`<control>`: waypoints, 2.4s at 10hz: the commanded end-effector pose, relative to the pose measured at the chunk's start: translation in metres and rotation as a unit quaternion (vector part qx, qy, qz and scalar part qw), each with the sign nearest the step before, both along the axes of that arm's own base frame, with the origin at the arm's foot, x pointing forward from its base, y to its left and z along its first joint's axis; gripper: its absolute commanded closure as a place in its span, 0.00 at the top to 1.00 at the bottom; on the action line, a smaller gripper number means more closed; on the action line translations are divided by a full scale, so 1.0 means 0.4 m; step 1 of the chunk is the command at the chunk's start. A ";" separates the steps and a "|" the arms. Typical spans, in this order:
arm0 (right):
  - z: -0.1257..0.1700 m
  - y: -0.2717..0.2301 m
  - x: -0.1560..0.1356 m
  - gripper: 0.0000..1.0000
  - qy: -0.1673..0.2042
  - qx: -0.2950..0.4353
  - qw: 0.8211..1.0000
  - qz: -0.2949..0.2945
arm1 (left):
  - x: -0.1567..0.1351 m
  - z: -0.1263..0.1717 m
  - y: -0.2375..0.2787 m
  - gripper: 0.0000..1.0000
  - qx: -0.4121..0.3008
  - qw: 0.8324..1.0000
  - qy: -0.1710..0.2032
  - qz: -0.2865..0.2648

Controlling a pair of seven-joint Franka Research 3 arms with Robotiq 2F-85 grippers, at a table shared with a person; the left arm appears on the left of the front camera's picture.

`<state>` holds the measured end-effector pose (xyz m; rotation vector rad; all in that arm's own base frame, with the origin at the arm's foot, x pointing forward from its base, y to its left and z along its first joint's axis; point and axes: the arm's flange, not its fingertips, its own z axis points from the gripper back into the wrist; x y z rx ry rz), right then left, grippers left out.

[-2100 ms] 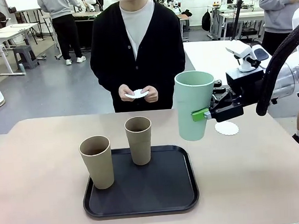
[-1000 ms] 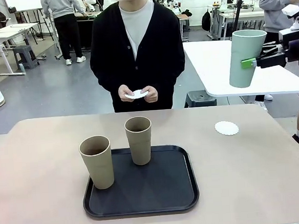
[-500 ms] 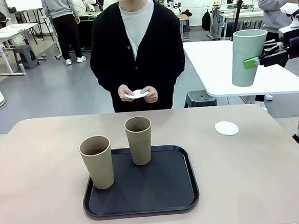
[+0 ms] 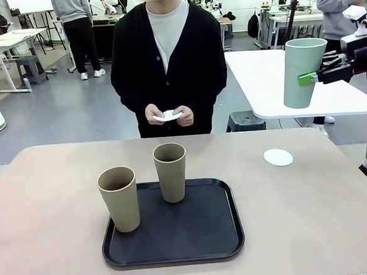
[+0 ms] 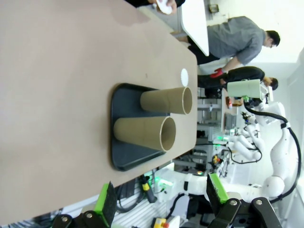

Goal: Place coasters on the table and set cups on them.
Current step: Pick up one Reusable plastic cup and place it on a coaster set by the human.

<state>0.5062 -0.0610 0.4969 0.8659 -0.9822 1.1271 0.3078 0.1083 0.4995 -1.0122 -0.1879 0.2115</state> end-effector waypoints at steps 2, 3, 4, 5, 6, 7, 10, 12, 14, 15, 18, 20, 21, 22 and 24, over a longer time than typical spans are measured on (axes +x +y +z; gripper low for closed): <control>-0.134 -0.036 0.123 0.85 0.015 0.026 0.998 0.055 | -0.001 0.000 0.002 1.00 -0.006 1.000 -0.005 0.000; -0.162 -0.047 0.145 0.85 0.012 0.022 0.998 0.057 | -0.001 0.000 0.002 1.00 -0.006 1.000 -0.005 0.000; -0.194 -0.056 0.170 0.85 0.017 0.026 0.998 0.063 | -0.001 0.000 0.002 1.00 -0.006 1.000 -0.005 0.000; -0.229 -0.068 0.200 0.85 0.018 0.028 0.997 0.066 | -0.001 0.000 0.002 1.00 -0.006 1.000 -0.005 0.000; -0.263 -0.082 0.229 0.85 0.019 0.034 0.997 0.069 | -0.001 0.000 0.002 1.00 -0.006 1.000 -0.005 0.000; -0.298 -0.092 0.259 0.85 0.026 0.035 0.997 0.068 | -0.001 0.000 0.002 1.00 -0.006 1.000 -0.005 0.000; -0.379 -0.100 0.302 0.85 0.045 0.046 0.996 0.068 | -0.001 0.000 0.002 1.00 -0.006 1.000 -0.005 0.000; -0.418 -0.097 0.302 0.85 0.050 0.046 0.995 0.067 | -0.001 0.000 0.002 1.00 -0.006 1.000 -0.005 0.000; -0.441 -0.087 0.299 0.85 0.057 0.043 0.995 0.066 | -0.001 0.000 0.002 1.00 -0.006 1.000 -0.005 0.000; -0.447 -0.076 0.290 0.85 0.059 0.042 0.995 0.065 | -0.001 0.000 0.002 1.00 -0.006 1.000 -0.005 0.000; -0.453 -0.081 0.288 0.85 0.062 0.036 0.995 0.068 | -0.001 0.000 0.002 1.00 -0.006 1.000 -0.005 0.000; -0.453 -0.081 0.288 0.85 0.062 0.036 0.995 0.068 | -0.001 0.000 0.002 1.00 -0.006 1.000 -0.005 0.000; -0.453 -0.081 0.288 0.85 0.062 0.036 0.995 0.068 | -0.001 0.000 0.002 1.00 -0.006 1.000 -0.005 0.000; -0.453 -0.081 0.288 0.85 0.062 0.036 0.995 0.068 | -0.001 0.000 0.002 1.00 -0.006 1.000 -0.005 0.000; -0.458 -0.082 0.287 0.85 0.064 0.035 0.995 0.065 | -0.001 0.000 0.002 1.00 -0.006 1.000 -0.005 0.000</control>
